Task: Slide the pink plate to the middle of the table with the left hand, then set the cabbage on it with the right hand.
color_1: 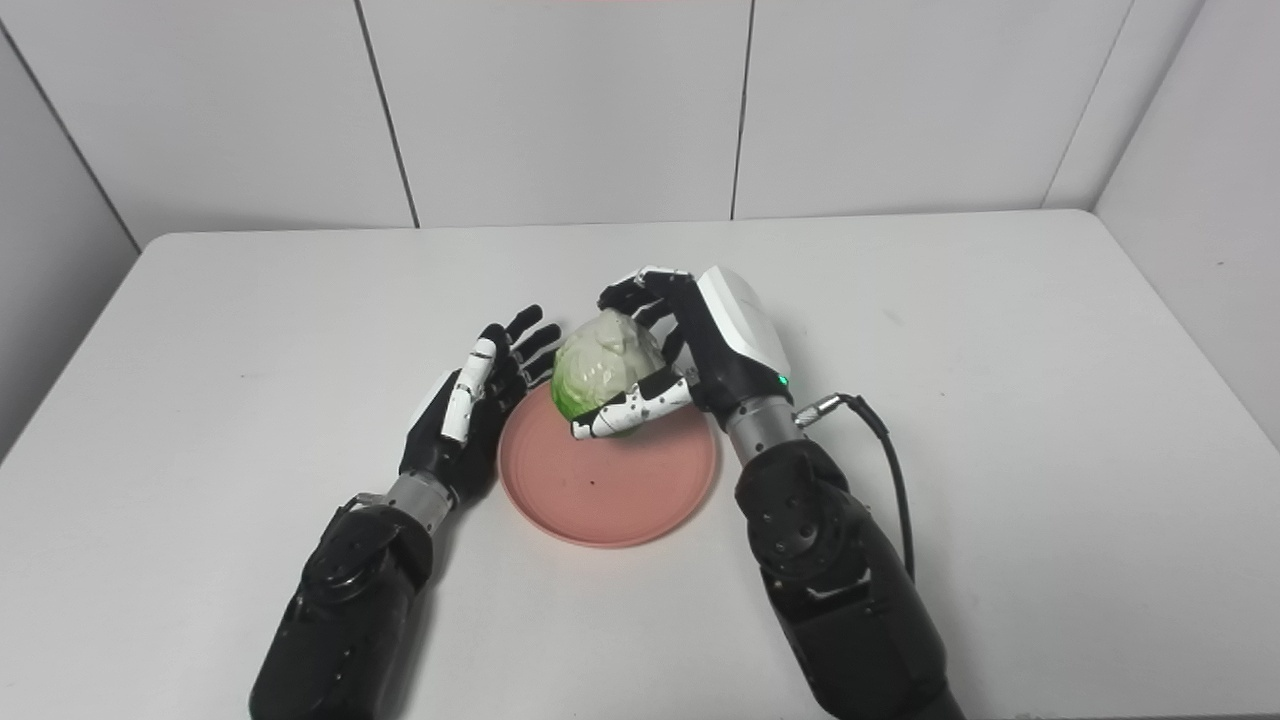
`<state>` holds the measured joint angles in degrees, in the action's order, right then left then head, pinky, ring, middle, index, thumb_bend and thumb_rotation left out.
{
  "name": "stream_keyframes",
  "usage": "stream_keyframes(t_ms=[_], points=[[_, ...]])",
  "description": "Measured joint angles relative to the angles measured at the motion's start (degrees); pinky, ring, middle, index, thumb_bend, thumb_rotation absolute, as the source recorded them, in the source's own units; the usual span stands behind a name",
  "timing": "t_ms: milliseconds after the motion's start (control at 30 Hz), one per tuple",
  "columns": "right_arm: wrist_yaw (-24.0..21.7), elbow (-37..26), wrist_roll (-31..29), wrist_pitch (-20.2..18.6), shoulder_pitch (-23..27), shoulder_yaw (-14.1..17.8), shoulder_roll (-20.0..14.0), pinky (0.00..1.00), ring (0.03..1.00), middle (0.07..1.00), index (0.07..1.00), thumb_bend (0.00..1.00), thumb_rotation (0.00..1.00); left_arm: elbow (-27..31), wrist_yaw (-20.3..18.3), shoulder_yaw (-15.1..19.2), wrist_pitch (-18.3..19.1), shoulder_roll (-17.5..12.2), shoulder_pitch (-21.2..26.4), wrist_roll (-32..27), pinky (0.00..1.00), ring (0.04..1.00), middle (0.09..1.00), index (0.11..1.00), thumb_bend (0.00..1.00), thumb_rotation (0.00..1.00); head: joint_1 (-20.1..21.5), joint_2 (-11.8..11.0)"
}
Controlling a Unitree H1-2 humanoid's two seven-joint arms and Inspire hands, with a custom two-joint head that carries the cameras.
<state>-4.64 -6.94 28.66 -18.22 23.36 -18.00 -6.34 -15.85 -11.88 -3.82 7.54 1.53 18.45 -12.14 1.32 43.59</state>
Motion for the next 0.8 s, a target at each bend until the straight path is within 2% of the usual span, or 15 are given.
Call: stream_keyframes(t_ms=[333, 733, 800], points=[[-1.0, 0.8, 1.2, 0.3, -0.2, -2.5, 0.6, 0.34, 0.404, 0.466, 0.499, 0.53, 0.00, 0.1, 0.3, -0.3, 0.4, 0.3, 0.2, 0.0, 0.88, 0.897, 0.912, 0.894, 0.44, 1.00, -0.1, 0.4], [-1.3, 2.4, 2.1, 0.4, -1.2, -2.9, 0.4, 0.35, 0.409, 0.458, 0.506, 0.53, 0.00, 1.4, 0.4, -0.3, 2.2, 0.1, 0.0, 0.0, 0.89, 0.906, 0.918, 0.900, 0.43, 1.00, 1.3, 1.6], [-1.1, 2.8, 2.8, 1.3, -1.2, -3.1, -0.1, 0.34, 0.405, 0.453, 0.509, 0.53, 0.00, 1.6, 0.4, -0.3, 2.4, 0.0, -0.1, 0.0, 0.89, 0.908, 0.923, 0.904, 0.43, 1.00, 1.3, 1.6]])
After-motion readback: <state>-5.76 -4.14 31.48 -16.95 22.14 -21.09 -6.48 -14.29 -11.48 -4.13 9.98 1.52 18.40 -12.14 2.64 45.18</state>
